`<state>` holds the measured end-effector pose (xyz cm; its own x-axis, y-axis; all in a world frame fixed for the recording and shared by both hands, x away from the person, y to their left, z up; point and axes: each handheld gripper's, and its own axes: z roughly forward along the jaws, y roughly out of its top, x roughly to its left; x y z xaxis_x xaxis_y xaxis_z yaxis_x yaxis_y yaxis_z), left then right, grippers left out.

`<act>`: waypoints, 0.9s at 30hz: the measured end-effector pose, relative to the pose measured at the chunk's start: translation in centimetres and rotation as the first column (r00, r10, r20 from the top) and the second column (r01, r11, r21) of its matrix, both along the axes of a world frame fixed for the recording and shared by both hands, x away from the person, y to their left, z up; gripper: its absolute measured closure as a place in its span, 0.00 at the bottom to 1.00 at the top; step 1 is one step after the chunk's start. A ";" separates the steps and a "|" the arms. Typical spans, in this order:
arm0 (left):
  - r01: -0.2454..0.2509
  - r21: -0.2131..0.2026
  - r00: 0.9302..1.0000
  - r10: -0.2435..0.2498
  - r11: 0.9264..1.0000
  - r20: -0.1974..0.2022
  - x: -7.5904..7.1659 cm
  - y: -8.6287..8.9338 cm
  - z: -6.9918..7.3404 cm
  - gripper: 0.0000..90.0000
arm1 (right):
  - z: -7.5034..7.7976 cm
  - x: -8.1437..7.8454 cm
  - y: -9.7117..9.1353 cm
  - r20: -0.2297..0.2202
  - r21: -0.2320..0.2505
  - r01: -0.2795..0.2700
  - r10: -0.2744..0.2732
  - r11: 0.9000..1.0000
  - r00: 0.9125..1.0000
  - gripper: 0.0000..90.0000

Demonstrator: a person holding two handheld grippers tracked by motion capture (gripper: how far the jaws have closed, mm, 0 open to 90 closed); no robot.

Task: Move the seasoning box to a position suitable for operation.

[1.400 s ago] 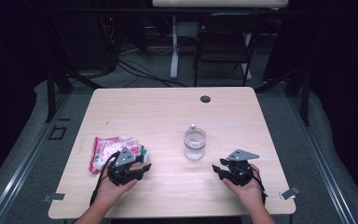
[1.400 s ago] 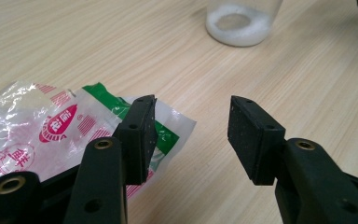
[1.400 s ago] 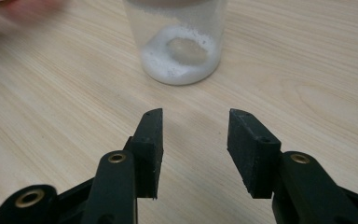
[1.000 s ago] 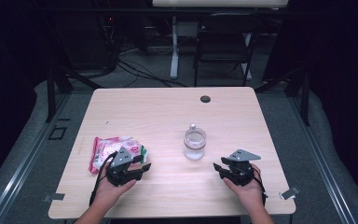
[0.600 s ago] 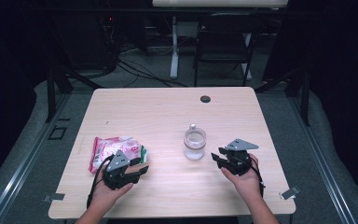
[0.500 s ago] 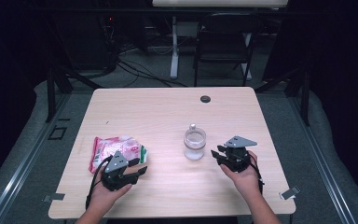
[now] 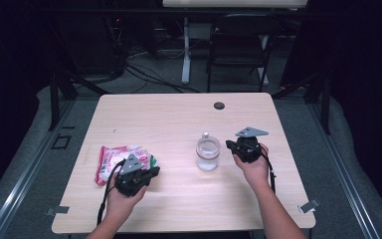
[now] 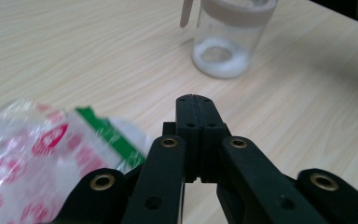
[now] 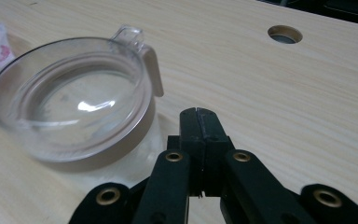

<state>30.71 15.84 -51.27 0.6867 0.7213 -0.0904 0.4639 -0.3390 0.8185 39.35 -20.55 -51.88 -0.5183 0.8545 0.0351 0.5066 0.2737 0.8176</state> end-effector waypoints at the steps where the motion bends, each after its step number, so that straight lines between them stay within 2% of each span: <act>1: 0.002 -0.004 1.000 -0.002 1.000 0.000 0.5 -0.8 0.2 1.00 | 0.0 0.3 0.0 -0.002 0.005 -0.001 0.001 1.000 1.000 1.00; 5: 0.005 -0.003 1.000 -0.005 1.000 -0.004 2.1 -3.3 0.5 1.00 | -0.2 1.1 0.1 -0.001 0.038 0.005 -0.005 0.999 1.000 1.00; 9: -0.003 -0.001 1.000 0.003 1.000 -0.020 3.5 -5.2 0.3 1.00 | -0.6 1.1 0.3 0.007 0.035 0.003 -0.003 0.999 1.000 1.00; 13: -0.008 0.018 0.999 0.009 1.000 -0.032 4.5 -6.9 -0.1 1.00 | -1.0 1.4 0.4 -0.009 0.050 -0.027 0.028 0.998 1.000 1.00; 19: -0.023 0.026 0.999 0.023 0.999 -0.026 5.3 -9.1 -0.3 1.00 | -1.2 1.6 0.6 -0.009 0.070 -0.053 0.053 0.996 0.999 1.00; 24: -0.030 0.029 0.999 0.031 0.999 -0.033 5.8 -10.6 -0.4 1.00 | -1.3 1.5 0.9 -0.003 0.055 -0.083 0.083 0.995 0.997 1.00; 27: -0.030 0.034 0.999 0.031 0.999 -0.020 6.0 -11.2 -0.4 1.00 | -1.3 1.4 1.2 -0.002 0.039 -0.093 0.093 0.995 0.996 1.00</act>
<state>36.71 4.68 -51.68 0.6624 0.7449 -0.0799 0.4913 -0.3514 0.7970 40.77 -19.36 -53.14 -0.5950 0.8007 0.0692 0.4838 0.2881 0.8264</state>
